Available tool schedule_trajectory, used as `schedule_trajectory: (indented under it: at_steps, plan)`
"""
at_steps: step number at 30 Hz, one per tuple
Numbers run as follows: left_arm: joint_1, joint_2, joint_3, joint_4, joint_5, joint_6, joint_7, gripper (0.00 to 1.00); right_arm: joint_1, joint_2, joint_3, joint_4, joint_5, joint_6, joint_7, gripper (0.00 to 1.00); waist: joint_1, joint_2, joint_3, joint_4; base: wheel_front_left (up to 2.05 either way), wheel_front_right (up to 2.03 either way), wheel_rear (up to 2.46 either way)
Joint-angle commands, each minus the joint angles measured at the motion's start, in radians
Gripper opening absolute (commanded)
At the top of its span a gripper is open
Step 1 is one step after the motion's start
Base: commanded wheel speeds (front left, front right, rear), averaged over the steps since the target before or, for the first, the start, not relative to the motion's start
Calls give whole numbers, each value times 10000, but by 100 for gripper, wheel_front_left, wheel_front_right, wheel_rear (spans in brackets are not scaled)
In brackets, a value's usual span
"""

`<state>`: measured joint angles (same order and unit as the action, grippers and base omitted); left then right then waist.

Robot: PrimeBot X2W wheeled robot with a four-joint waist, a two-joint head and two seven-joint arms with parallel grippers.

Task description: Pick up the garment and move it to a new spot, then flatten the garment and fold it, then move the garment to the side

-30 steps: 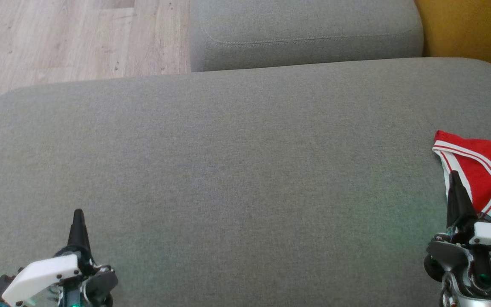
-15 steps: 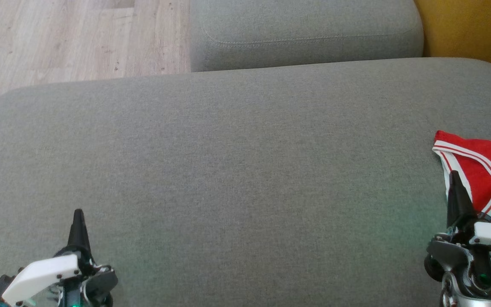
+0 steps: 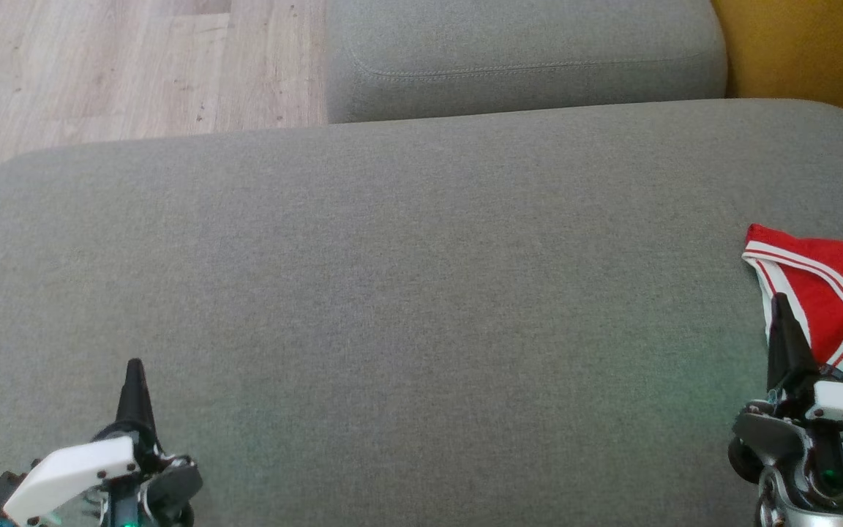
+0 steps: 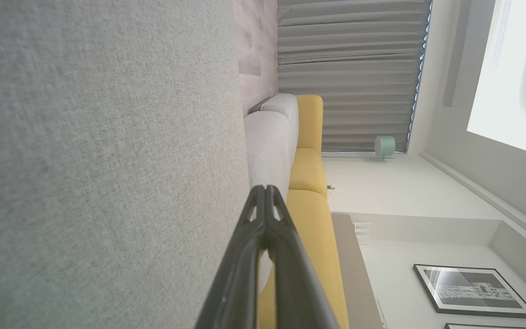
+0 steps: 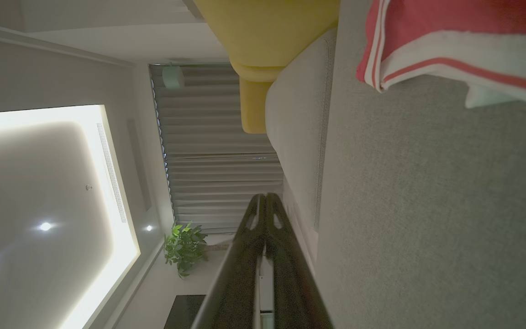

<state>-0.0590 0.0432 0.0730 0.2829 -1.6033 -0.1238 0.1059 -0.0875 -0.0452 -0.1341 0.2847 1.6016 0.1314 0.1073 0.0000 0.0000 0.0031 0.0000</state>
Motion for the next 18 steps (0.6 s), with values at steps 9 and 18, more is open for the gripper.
schedule_trajectory:
  at_steps: [9,18]
  plan:
    - [-491,70,405,-376,-56,-69,70,0,-205,-51,204,-399,71,-7,59,0,0,0,0,0,0,0,0]
    - [-490,70,405,-376,-56,-69,70,0,-204,-51,204,-399,71,-7,59,0,0,0,0,0,0,0,0]
